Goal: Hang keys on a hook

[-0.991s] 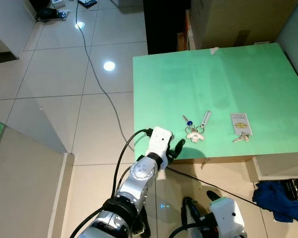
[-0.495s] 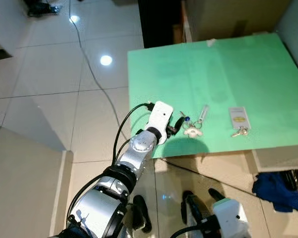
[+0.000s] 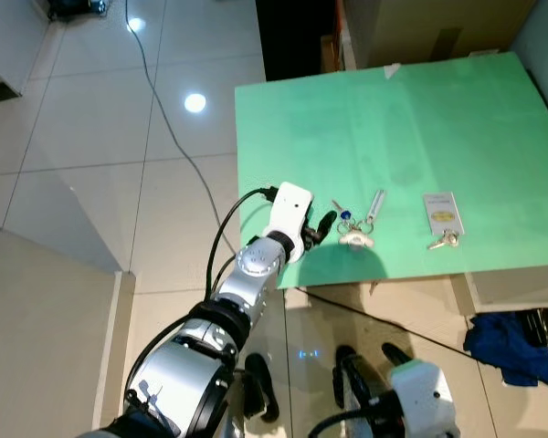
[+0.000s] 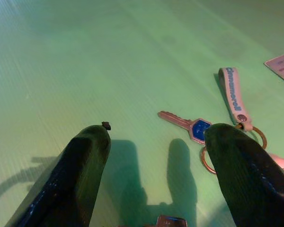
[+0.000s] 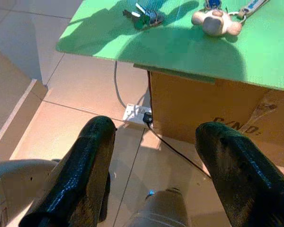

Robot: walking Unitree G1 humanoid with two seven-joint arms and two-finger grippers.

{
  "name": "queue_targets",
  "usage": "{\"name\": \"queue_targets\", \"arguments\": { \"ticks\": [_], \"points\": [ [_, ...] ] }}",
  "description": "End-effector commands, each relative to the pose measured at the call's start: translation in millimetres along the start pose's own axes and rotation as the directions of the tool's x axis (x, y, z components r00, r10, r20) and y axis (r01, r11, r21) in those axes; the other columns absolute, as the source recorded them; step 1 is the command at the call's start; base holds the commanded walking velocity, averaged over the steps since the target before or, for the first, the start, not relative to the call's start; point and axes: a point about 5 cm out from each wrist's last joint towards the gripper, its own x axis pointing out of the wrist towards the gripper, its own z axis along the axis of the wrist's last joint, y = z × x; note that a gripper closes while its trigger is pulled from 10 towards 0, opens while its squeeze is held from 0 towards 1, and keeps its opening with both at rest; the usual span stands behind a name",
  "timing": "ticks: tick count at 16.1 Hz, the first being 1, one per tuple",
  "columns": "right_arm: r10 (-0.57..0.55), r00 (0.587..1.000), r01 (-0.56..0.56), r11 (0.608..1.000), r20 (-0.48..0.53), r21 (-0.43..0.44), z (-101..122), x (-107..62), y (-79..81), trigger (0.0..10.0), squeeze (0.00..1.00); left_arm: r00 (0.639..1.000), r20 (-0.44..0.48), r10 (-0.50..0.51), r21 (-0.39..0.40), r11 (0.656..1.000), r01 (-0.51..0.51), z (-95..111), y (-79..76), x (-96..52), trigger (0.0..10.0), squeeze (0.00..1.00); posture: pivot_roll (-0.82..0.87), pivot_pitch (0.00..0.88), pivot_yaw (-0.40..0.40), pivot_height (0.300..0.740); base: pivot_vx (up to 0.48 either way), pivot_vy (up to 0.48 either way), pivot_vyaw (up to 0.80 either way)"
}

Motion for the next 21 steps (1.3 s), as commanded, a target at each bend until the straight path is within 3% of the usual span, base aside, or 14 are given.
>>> {"name": "queue_targets", "arguments": {
  "ticks": [1,7,13,14,16,17,19,21],
  "points": [
    [0.011,0.999,-0.010,1.000,-0.030,0.022,-5.1,0.5,0.4,10.0,0.00,0.993,0.052,-0.109,-0.079,0.990,0.113,7.2,-48.0,8.6,10.0,0.00,-0.37,0.338,0.138,0.732,0.000,0.000,0.00],
    [0.027,1.000,-0.027,1.000,-0.014,0.012,-3.8,10.0,-2.5,10.0,0.00,0.994,0.038,-0.104,-0.088,0.990,0.107,-5.6,-40.4,0.1,10.0,0.00,-0.35,0.312,0.130,0.732,0.000,0.000,0.00],
    [0.005,1.000,-0.005,1.000,0.004,0.005,-6.6,20.6,-12.1,10.0,0.00,0.999,0.004,-0.040,-0.066,0.997,0.040,-20.9,-6.0,-14.9,10.0,0.00,-0.32,0.233,0.139,0.732,0.000,0.000,0.00],
    [-0.020,0.999,0.020,1.000,0.028,0.002,-4.3,27.1,-18.2,10.0,0.00,0.994,0.110,-0.018,-0.076,0.997,0.026,-16.4,1.3,-26.6,10.0,0.00,-0.31,0.200,0.139,0.732,0.000,0.000,0.00],
    [-0.041,0.998,0.041,0.999,0.039,0.009,-4.0,30.0,-22.8,10.0,0.00,0.980,0.201,0.011,-0.083,0.997,0.006,-13.9,1.4,-37.0,10.0,0.00,-0.30,0.178,0.132,0.732,0.000,0.000,0.00],
    [-0.068,0.997,0.067,0.998,0.049,0.020,-4.1,31.4,-24.8,10.0,0.00,0.977,0.213,0.033,-0.107,0.994,-0.010,-26.3,-8.5,-47.7,10.0,0.00,-0.30,0.175,0.122,0.732,0.000,0.000,0.00],
    [-0.089,0.995,0.088,0.996,0.052,0.029,-4.3,31.3,-27.1,10.0,0.00,0.985,0.166,0.050,-0.153,0.988,-0.025,-42.2,-19.0,-50.0,10.0,0.00,-0.31,0.185,0.106,0.732,0.000,0.000,0.00],
    [-0.101,0.993,0.099,0.995,0.060,0.030,-1.6,31.8,-30.4,10.0,0.00,0.991,0.134,0.022,-0.149,0.989,-0.001,-44.9,-29.8,-47.2,10.0,0.00,-0.32,0.206,0.097,0.732,0.000,0.000,0.00]
  ]
}}
